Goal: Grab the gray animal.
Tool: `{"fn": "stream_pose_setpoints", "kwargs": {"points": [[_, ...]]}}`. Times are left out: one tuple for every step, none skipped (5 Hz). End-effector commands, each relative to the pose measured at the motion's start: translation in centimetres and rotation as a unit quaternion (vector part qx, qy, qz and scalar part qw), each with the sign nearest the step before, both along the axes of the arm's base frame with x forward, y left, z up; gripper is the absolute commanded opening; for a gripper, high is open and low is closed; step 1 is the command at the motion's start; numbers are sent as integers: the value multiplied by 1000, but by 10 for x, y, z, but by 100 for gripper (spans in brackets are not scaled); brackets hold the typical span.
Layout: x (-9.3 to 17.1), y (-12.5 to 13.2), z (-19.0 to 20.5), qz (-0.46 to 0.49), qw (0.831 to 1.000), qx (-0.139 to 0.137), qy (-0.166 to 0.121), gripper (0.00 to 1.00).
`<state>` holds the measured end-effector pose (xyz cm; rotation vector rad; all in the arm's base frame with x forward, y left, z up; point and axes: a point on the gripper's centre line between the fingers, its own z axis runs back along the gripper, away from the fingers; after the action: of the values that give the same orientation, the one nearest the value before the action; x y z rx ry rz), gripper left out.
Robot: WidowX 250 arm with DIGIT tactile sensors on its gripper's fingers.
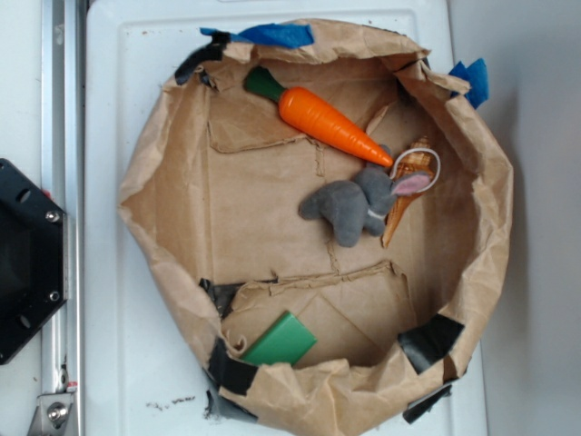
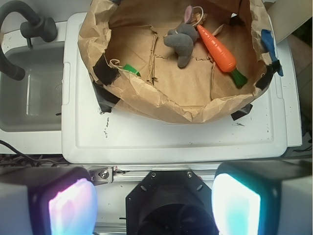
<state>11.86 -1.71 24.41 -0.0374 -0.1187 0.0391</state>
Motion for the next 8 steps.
{"fn": "stream_pose_setpoints", "kwargs": {"points": [[0, 0, 0, 0, 1000, 0, 0, 100], [42, 8, -4, 34, 999, 0, -14, 100], [87, 26, -18, 84, 996, 7, -13, 100], [114, 32, -36, 140, 989, 0, -39, 100], [123, 43, -61, 206, 978, -5, -43, 100], [135, 51, -83, 218, 976, -15, -21, 100], [135, 51, -83, 218, 976, -15, -21, 100], [135, 51, -83, 218, 976, -15, -21, 100]]}}
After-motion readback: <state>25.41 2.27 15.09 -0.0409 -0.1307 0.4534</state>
